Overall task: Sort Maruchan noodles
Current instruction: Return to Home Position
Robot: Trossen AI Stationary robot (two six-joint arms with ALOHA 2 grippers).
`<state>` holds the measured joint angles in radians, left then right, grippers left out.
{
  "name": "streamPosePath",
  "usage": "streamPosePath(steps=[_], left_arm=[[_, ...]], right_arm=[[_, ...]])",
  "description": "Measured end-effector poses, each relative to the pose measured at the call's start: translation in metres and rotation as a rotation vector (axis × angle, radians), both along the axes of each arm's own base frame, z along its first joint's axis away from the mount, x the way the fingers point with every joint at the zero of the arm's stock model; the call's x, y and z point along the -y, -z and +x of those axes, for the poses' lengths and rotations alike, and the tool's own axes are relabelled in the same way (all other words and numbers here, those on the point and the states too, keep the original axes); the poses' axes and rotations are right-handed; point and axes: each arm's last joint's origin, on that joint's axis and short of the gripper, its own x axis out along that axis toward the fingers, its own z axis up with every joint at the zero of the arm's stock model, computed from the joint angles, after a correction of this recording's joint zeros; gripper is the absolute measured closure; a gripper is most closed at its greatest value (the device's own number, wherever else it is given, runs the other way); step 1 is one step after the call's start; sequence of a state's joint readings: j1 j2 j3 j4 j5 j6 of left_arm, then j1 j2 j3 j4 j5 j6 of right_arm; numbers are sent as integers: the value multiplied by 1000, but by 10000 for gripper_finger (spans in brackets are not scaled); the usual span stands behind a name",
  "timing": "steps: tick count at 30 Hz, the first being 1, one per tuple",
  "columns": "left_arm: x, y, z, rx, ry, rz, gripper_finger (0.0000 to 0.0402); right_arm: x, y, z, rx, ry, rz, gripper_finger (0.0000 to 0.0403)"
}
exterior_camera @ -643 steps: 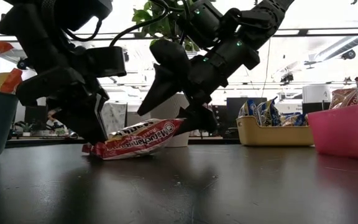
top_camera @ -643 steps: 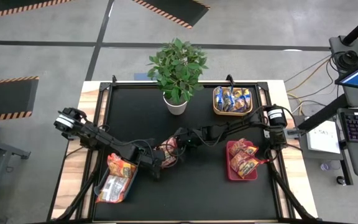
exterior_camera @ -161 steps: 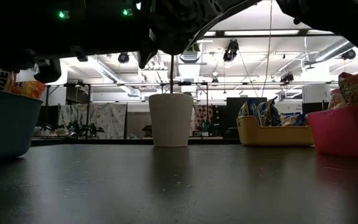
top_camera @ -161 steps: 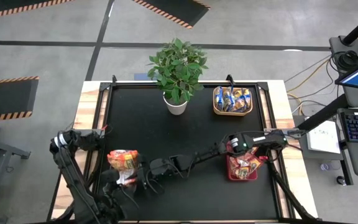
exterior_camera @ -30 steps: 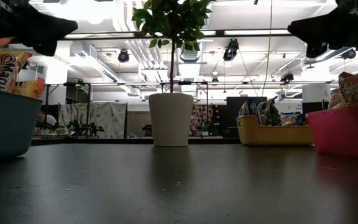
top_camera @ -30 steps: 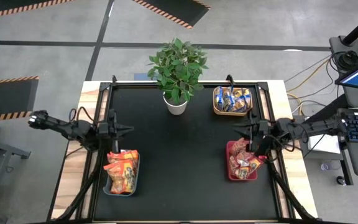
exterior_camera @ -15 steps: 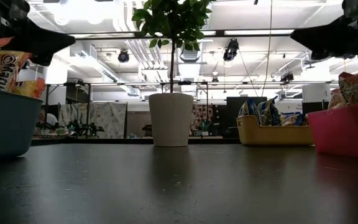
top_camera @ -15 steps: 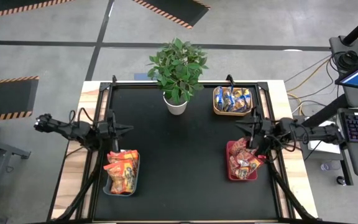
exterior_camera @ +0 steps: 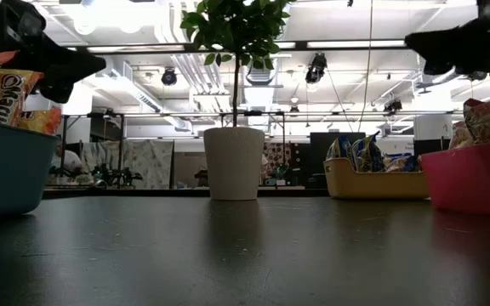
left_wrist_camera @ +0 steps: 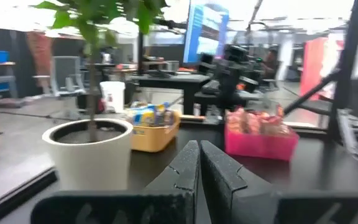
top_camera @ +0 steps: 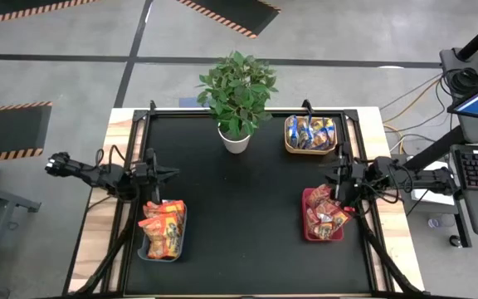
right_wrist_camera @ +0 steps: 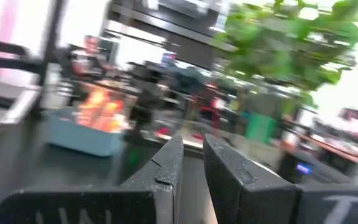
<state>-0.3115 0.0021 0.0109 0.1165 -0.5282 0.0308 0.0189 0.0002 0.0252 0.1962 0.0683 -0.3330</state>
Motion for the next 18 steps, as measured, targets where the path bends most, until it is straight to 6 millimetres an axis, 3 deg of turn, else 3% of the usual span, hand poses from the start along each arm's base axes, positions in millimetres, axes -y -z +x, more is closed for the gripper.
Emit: streamPosePath(steps=[6, 13, 18], left_arm=[[-2, 0, 0, -8, -60, 11, 402], [-2, 0, 0, -9, -60, 12, 402], [-2, 0, 0, -9, -60, 12, 402]], right_arm=[[-3, 3, 1, -7, -102, -20, 351], [2, 4, 1, -22, 96, -37, 351], [7, 6, 1, -26, 230, 125, 351]])
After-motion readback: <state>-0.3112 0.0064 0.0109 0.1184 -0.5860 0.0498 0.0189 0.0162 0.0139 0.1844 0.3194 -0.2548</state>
